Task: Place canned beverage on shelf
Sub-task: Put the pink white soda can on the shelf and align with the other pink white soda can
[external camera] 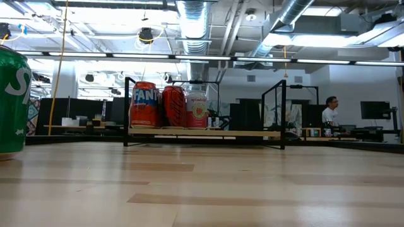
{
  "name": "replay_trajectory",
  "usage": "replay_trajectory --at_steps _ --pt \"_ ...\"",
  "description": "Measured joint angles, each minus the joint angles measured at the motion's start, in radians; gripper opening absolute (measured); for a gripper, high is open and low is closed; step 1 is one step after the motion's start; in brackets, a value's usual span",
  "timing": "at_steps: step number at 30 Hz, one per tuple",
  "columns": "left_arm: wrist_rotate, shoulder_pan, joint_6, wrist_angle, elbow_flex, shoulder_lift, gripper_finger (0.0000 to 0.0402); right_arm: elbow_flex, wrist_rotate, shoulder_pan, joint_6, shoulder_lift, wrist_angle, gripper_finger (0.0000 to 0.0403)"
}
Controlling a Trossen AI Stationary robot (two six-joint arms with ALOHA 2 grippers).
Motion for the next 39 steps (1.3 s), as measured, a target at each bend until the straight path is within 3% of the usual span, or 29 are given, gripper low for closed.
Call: replay_trajectory --at_steps 6,13,20,26,34,39 --pt "0.0 0.0 0.012 -0.025 0.0 0.0 0.029 -0.001 0.074 -0.142 -0.313 0.0 -0.011 0.0267" --pt "0.0 0.0 0.011 -0.08 0.0 0.0 0.029 -0.001 0.183 -0.377 -0.87 0.001 0.006 0.0267" --pt "0.0 0.0 0.003 -0.134 0.0 0.0 0.029 0.0 0.232 -0.601 -1.432 0.001 0.203 0.0266" --pt "0.001 0.0 -0.029 -0.178 0.0 0.0 0.029 -0.003 0.215 -0.729 -1.766 0.005 0.318 0.0266" --pt "0.001 0.0 -0.044 -0.2 0.0 0.0 0.029 -0.002 0.272 -0.771 -1.998 0.003 0.21 0.0269" --pt "0.0 0.0 -0.061 -0.198 0.0 0.0 0.029 -0.002 0.292 -0.771 -1.968 0.003 0.186 0.0287"
